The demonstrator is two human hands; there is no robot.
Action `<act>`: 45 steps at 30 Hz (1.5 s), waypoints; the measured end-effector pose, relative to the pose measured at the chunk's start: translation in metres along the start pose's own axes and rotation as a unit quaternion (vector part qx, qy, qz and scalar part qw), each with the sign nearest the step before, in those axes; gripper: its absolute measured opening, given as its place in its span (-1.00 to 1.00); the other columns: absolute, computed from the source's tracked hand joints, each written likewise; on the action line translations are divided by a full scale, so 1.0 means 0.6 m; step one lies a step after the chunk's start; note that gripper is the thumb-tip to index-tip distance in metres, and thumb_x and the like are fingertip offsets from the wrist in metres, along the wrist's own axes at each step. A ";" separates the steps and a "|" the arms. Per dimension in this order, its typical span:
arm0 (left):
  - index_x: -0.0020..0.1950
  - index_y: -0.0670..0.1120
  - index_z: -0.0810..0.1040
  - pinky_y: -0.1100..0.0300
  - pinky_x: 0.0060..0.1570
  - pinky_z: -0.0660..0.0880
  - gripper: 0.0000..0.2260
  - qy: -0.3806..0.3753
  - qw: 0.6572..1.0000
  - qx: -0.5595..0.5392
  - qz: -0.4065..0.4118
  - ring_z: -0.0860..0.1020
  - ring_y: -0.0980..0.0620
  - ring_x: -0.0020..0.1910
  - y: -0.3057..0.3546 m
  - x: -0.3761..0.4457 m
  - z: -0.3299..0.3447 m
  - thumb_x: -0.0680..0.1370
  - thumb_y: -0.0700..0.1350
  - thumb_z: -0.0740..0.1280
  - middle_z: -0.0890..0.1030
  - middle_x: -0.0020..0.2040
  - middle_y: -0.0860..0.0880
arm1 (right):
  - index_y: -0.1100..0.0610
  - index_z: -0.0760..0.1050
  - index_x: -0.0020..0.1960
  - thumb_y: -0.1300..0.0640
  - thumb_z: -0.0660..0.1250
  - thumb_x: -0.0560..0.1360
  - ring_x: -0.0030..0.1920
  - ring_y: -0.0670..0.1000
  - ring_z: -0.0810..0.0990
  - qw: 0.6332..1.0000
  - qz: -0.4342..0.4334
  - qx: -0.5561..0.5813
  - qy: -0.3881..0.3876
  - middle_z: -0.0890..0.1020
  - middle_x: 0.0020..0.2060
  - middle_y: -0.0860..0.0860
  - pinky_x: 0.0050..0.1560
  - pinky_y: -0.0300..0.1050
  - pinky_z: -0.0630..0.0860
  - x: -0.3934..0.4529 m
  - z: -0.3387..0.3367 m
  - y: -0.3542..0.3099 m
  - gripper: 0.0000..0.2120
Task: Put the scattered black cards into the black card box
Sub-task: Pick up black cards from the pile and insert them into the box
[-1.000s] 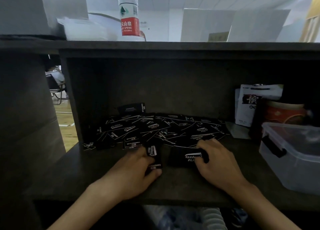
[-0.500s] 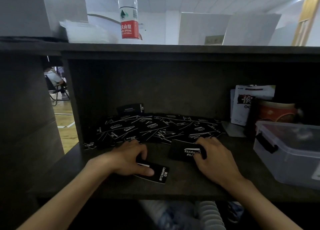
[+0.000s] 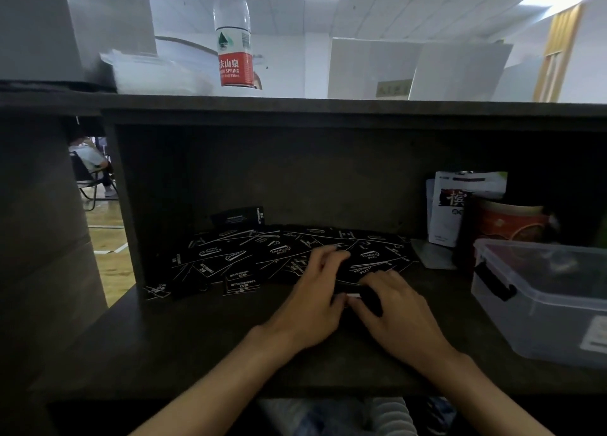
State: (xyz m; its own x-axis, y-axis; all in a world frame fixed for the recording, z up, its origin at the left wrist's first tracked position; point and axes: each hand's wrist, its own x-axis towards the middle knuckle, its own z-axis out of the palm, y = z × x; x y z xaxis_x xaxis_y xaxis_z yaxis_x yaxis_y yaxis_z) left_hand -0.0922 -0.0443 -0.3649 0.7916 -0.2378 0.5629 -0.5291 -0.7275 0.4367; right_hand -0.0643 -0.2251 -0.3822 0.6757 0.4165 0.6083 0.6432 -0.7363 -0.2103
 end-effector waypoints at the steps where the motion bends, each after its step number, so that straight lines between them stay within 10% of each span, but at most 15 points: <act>1: 0.44 0.06 0.29 0.67 0.19 0.11 -0.50 -0.002 1.000 -0.025 -0.003 0.26 0.42 0.27 -0.004 0.006 -0.002 0.54 -0.24 0.30 0.22 0.39 0.17 | -0.11 0.45 0.08 -0.17 0.26 0.54 -0.03 -0.19 0.40 1.000 -0.001 -0.003 0.003 0.43 -0.08 -0.24 -0.14 -0.22 0.48 0.001 0.001 0.002 -0.81; 5: 0.34 -0.07 0.47 0.43 0.21 0.35 -0.68 0.066 0.991 0.035 -0.110 0.46 0.14 0.25 -0.076 0.043 -0.053 0.58 -0.22 0.26 0.46 0.30 -0.03 | -0.10 0.47 0.10 -0.07 0.29 0.57 0.02 -0.20 0.39 0.999 0.013 0.001 0.036 0.48 -0.03 -0.22 -0.10 -0.26 0.43 0.017 0.007 0.002 -0.87; 9: 0.48 -0.07 0.33 0.01 0.48 0.18 -0.55 -0.061 0.938 0.272 -0.204 0.26 -0.09 0.48 -0.180 0.050 -0.078 0.64 0.08 0.19 0.33 0.49 -0.09 | -0.05 0.46 0.12 -0.03 0.28 0.59 0.04 -0.16 0.37 1.000 0.000 -0.016 0.014 0.54 0.01 -0.16 -0.11 -0.24 0.44 0.025 0.020 -0.001 -0.87; 15: 0.18 0.01 0.47 0.05 0.28 0.39 -0.73 -0.004 0.961 0.231 -0.155 0.48 -0.04 0.25 -0.219 0.024 -0.075 0.54 0.07 0.34 0.57 0.14 0.00 | -0.03 0.49 0.22 0.00 0.31 0.58 0.06 -0.13 0.42 0.998 0.013 -0.041 0.036 0.56 0.04 -0.14 -0.11 -0.30 0.39 0.022 0.025 0.004 -0.77; 35: 0.25 -0.03 0.52 0.08 0.15 0.42 -0.75 0.023 0.912 0.405 -0.063 0.50 -0.02 0.14 -0.181 0.014 -0.077 0.59 -0.09 0.20 0.52 0.17 -0.04 | -0.04 0.48 0.23 -0.01 0.32 0.57 0.00 -0.13 0.41 0.998 0.029 -0.045 0.031 0.55 0.00 -0.13 -0.12 -0.26 0.44 0.016 0.018 0.002 -0.76; 45: -0.05 0.01 0.53 0.15 0.07 0.32 -0.85 0.242 0.937 0.251 -0.011 0.51 0.07 -0.02 -0.157 0.014 -0.100 0.46 -0.20 0.41 0.55 -0.05 0.07 | -0.05 0.47 0.26 -0.03 0.28 0.57 0.04 -0.15 0.40 0.997 0.052 -0.042 0.027 0.56 0.05 -0.13 -0.13 -0.30 0.37 0.021 0.019 0.005 -0.73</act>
State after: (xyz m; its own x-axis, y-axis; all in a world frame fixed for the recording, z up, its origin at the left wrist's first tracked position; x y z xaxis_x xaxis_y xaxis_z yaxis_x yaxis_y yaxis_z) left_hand -0.0538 0.0609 -0.3591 0.5038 0.0118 0.8637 -0.2076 -0.9689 0.1343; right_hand -0.0496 -0.2159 -0.3840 0.7152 0.3081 0.6274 0.5370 -0.8168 -0.2110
